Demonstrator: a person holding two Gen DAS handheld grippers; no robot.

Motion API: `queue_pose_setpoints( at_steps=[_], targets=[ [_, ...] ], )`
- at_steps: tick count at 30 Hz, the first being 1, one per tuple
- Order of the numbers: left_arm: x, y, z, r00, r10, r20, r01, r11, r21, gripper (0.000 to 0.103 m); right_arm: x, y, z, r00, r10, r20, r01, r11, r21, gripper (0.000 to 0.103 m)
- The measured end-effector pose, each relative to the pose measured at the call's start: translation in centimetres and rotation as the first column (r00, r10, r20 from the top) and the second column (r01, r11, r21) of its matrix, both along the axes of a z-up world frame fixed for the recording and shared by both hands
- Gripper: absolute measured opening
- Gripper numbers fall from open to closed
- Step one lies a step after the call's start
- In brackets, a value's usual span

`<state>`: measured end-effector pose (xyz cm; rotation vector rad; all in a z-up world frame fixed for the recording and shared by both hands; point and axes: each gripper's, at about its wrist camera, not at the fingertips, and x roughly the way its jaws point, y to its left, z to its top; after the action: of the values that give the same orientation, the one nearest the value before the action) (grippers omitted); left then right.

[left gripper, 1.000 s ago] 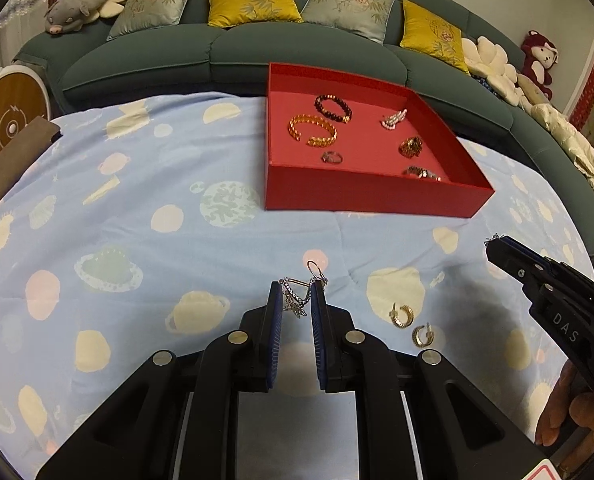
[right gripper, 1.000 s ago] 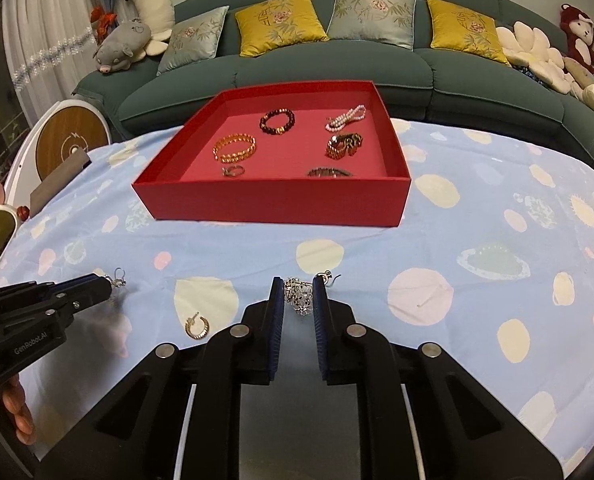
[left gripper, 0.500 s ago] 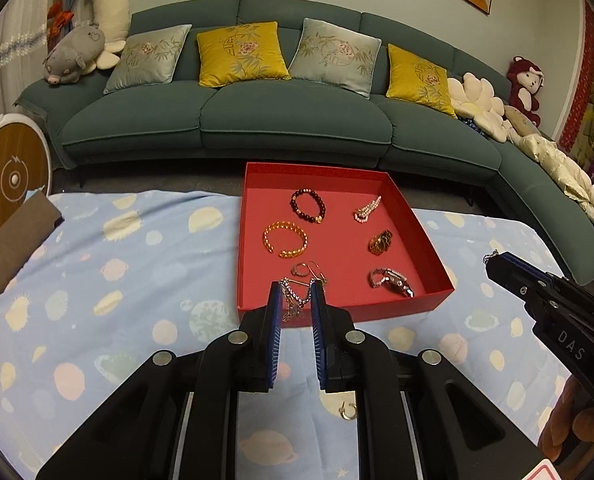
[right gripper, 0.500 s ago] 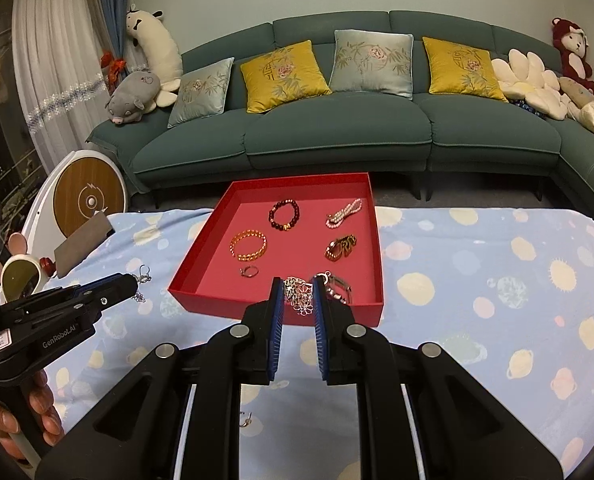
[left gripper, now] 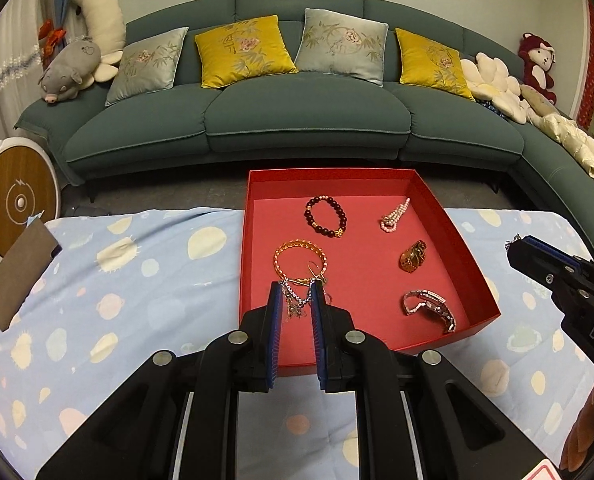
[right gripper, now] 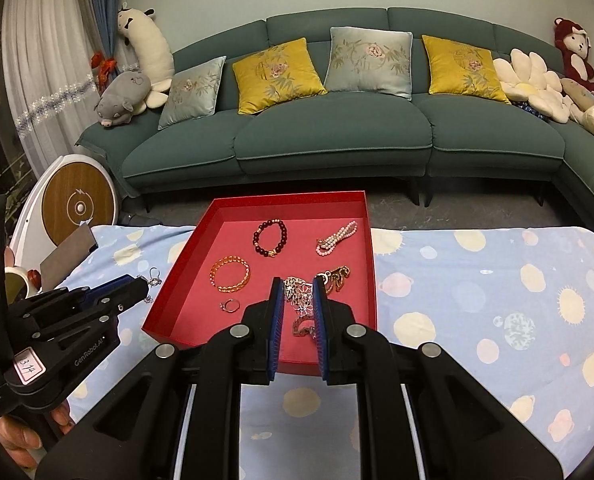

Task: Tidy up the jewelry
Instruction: 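Carry the pendant necklace in left tool and chain in right tool over the red box, then open both tools to drop the necklace and chain into the red box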

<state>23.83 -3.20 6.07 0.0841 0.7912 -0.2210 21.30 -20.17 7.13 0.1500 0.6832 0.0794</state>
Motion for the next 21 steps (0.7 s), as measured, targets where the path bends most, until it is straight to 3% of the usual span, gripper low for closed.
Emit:
queue_pose_setpoints(
  at_steps=[11, 21],
  targets=[
    [2.5, 1.5, -1.2, 0.998, 0.057, -0.031, -0.057, 0.998, -0.003, 0.012, 1.7, -0.7, -1.2, 0.999, -0.026, -0.028, 0.026, 1.0, 0.007, 0.014],
    [4.4, 0.5, -3.5, 0.997, 0.043, -0.067, -0.041, 0.998, 0.037, 0.012, 4.1, -1.3, -3.1, 0.997, -0.034, -0.075, 0.033, 0.999, -0.004, 0.014]
  ],
)
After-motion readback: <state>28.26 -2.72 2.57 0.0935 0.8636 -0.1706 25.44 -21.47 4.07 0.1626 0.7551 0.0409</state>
